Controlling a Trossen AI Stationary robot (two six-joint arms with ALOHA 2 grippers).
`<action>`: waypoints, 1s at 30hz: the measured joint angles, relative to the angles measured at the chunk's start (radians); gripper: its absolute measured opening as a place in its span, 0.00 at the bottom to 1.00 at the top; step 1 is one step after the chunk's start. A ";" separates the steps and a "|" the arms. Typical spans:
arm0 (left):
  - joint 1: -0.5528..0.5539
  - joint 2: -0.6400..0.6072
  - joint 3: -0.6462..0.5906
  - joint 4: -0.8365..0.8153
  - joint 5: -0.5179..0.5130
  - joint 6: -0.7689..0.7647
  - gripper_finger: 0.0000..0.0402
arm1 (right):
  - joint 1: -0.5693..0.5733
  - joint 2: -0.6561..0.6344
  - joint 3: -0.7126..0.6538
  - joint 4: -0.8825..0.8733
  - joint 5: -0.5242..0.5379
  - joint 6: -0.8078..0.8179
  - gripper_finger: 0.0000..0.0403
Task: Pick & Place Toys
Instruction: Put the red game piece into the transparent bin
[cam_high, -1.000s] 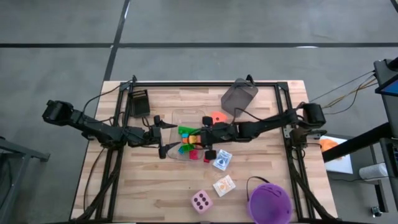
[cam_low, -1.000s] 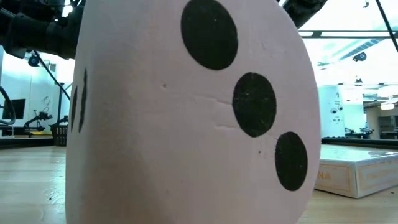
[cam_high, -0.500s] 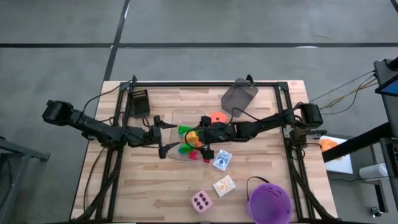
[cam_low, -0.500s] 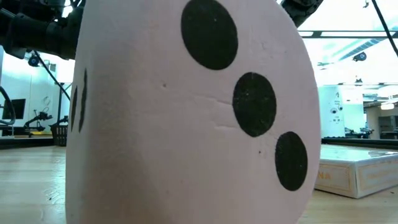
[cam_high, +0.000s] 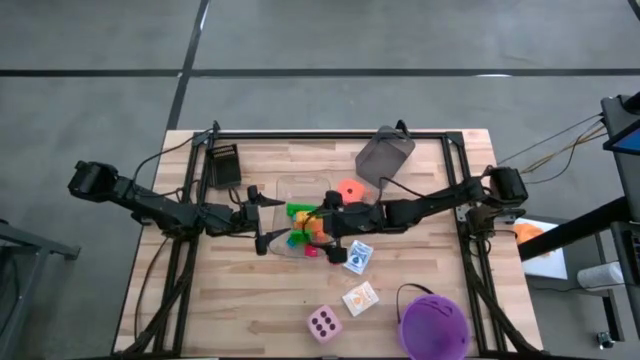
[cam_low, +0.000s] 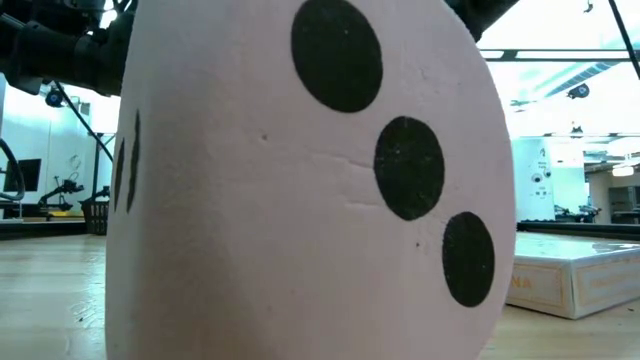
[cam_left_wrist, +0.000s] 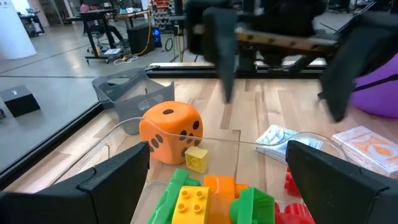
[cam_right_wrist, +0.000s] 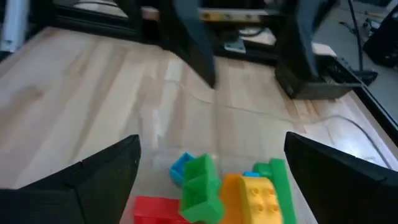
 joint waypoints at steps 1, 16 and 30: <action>0.000 0.000 0.000 0.000 0.000 0.000 0.94 | 0.014 -0.004 -0.001 0.000 0.010 0.000 0.98; 0.000 0.000 0.000 0.001 0.000 -0.001 0.94 | 0.215 -0.052 -0.148 -0.024 0.230 0.158 0.98; 0.000 0.000 0.000 -0.003 0.000 -0.002 0.94 | 0.171 -0.045 -0.163 -0.165 0.133 0.335 0.98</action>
